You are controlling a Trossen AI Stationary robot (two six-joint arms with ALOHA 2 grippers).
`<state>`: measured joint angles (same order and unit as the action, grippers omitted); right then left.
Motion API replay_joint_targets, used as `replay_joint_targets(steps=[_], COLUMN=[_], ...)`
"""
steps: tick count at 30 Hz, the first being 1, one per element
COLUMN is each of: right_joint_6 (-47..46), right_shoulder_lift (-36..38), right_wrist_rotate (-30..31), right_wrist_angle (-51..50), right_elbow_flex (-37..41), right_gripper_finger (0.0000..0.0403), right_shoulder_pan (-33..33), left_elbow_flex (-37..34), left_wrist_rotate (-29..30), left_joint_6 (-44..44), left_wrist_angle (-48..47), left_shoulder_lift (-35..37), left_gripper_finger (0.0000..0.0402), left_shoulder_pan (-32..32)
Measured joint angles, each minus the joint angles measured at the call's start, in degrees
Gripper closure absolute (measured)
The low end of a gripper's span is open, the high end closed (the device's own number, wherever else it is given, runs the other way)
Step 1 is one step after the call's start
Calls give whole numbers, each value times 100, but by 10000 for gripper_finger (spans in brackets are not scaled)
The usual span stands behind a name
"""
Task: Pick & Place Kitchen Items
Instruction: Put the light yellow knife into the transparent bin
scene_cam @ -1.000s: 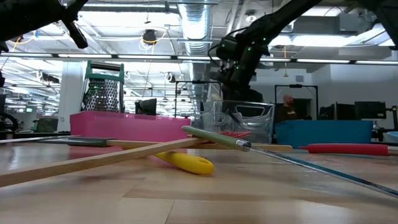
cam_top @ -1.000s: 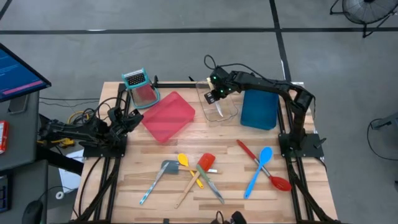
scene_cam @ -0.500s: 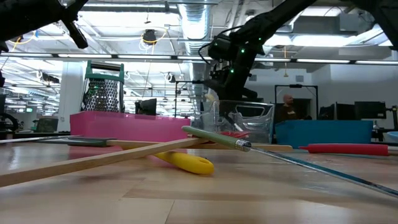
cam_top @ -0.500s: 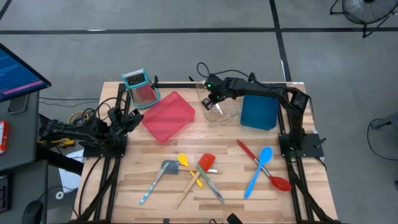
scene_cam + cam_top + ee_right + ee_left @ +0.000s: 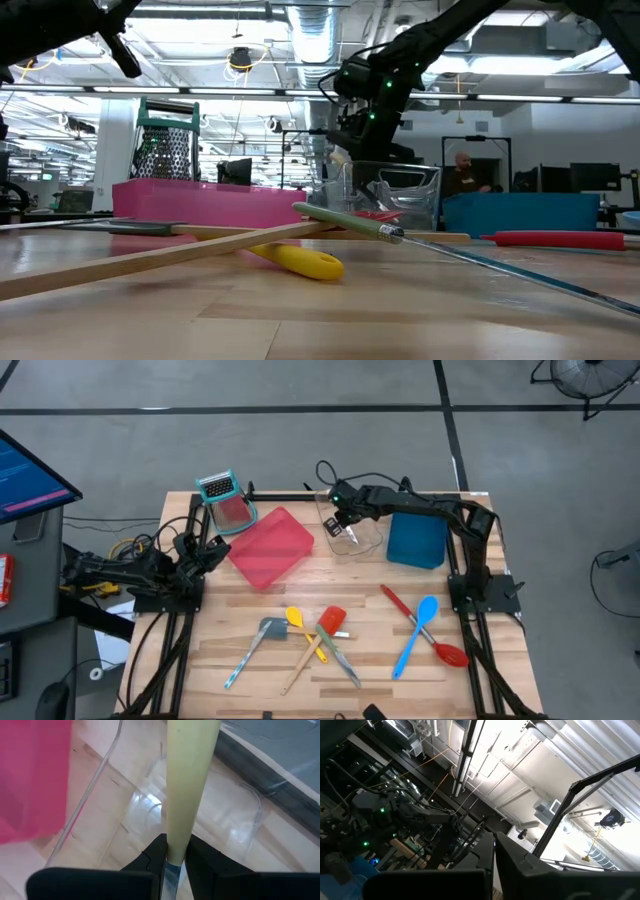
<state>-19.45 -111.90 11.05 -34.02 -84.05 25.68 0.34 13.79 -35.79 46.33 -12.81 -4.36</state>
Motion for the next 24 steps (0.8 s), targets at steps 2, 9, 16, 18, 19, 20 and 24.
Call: replay_joint_targets(steps=[2, 9, 16, 18, 19, 20, 24], right_joint_6=[-9, 5, -3, 57, 68, 74, 18], right_shoulder_lift=[0, 0, -210, -335, -400, -424, -498], right_wrist_rotate=[73, 109, 238, 250, 248, 247, 247], right_wrist_angle=[-7, -38, -60, -70, 82, -28, -93], right_elbow_flex=[0, 0, 14, -2, -26, -11, -17], right_gripper_finger=[345, 345, 345, 345, 345, 345, 345], right_shoulder_pan=[-16, -21, -48, -91, -113, -113, -121], left_elbow_flex=[0, 0, 1, 0, 0, 0, 0], left_wrist_rotate=[2, 24, 21, 21, 18, 15, 32], left_joint_6=[0, 0, -1, -1, 0, -2, -2], left_wrist_angle=[0, -1, -2, 1, 0, -3, -15], left_shoulder_lift=[-1, -1, 1, 1, -1, -1, -50], left_gripper_finger=[399, 399, 399, 399, 399, 399, 399], left_shoulder_pan=[-2, -2, -2, -1, 0, -1, -2])
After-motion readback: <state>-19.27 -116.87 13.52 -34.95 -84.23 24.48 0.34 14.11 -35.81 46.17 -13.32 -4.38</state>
